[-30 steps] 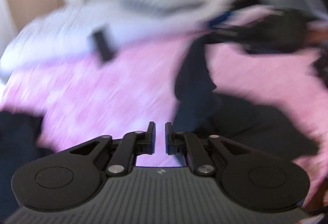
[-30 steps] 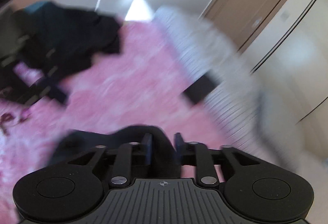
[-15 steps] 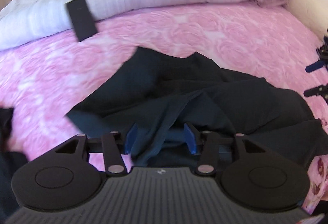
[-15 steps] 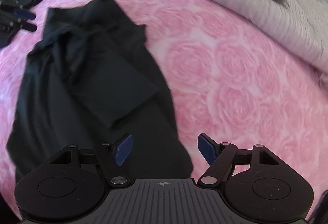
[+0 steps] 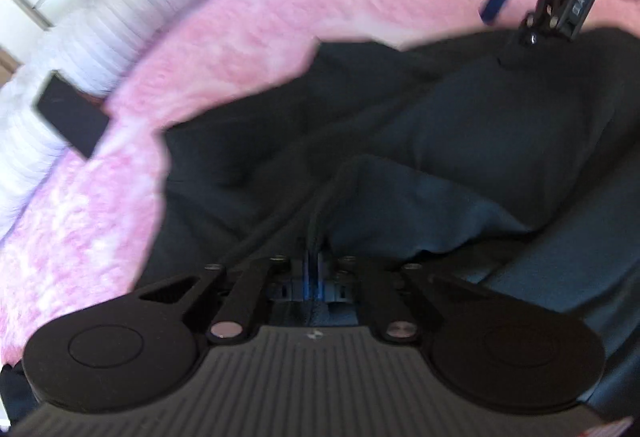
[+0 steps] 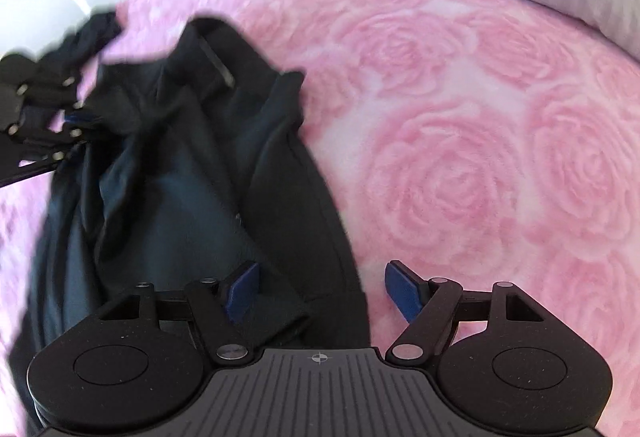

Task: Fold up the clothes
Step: 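Lay the dark garment flat on the bed and open both grippers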

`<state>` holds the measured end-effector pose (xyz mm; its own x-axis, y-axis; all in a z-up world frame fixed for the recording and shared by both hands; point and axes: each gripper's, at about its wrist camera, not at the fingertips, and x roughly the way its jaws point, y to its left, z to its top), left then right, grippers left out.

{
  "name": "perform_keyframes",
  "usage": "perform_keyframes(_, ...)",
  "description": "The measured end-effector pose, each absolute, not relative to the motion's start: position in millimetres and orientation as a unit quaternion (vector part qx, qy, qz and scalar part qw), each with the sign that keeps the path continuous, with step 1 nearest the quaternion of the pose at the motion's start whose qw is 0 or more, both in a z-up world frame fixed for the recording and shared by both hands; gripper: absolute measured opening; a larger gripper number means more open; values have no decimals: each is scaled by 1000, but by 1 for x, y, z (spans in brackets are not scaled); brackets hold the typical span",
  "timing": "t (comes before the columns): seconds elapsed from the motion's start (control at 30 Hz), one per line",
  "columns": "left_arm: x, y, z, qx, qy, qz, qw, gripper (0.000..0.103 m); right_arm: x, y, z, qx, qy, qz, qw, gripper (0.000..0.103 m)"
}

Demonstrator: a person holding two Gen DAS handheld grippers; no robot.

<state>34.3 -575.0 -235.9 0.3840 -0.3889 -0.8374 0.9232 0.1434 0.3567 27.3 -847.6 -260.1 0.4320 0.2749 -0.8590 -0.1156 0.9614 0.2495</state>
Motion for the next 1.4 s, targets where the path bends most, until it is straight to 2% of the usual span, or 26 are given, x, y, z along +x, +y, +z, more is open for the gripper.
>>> perform_keyframes(0.1, 57, -537, -193, 448, 289, -416, 737, 2, 12, -867, -253, 109, 516, 104, 843, 73)
perform_keyframes(0.17, 72, -512, -176, 458, 292, -373, 752, 2, -1, -872, -255, 108, 527, 104, 837, 61)
perform_keyframes(0.23, 84, -494, -174, 473, 305, -334, 757, 2, -7, -869, -263, 104, 540, 108, 828, 32)
perform_keyframes(0.33, 99, -471, -174, 493, 320, -281, 759, 5, -7, -854, -271, 77, 540, 115, 830, 2)
perform_keyframes(0.5, 82, -483, -181, 487, 327, -288, 757, 5, -14, -870, -241, 42, 531, 91, 841, 0)
perform_keyframes(0.67, 66, -504, -170, 443, 321, -308, 778, 3, -46, -936, -170, -26, 521, 13, 853, 0)
perform_keyframes(0.83, 58, -522, -165, 418, 323, -321, 786, 1, -58, -1014, -131, -70, 515, -111, 847, 1)
perform_keyframes(0.93, 51, -528, -169, 411, 337, -327, 781, 7, -50, -1037, -135, -43, 518, -148, 842, 1)
perform_keyframes(1.0, 42, -534, -171, 396, 348, -340, 779, 11, -53, -1014, -142, -78, 519, -140, 840, 3)
perform_keyframes(1.03, 34, -537, -171, 385, 356, -350, 776, 18, -58, -999, -145, -106, 512, -136, 842, 21)
perform_keyframes(1.07, 25, -541, -172, 374, 366, -361, 772, 23, -67, -985, -146, -123, 503, -134, 845, 34)
perform_keyframes(1.1, 15, -545, -174, 363, 377, -374, 766, 33, -78, -969, -147, -125, 497, -130, 849, 63)
perform_keyframes(1.13, 2, -548, -175, 351, 387, -389, 759, 37, -90, -956, -147, -115, 493, -123, 854, 73)
perform_keyframes(1.27, -54, -559, -190, 293, 460, -443, 712, 41, -150, -906, -156, -31, 520, -61, 851, 73)
perform_keyframes(1.4, -118, -565, -218, 296, 516, -464, 656, 48, -218, -858, -177, 22, 558, -13, 830, 73)
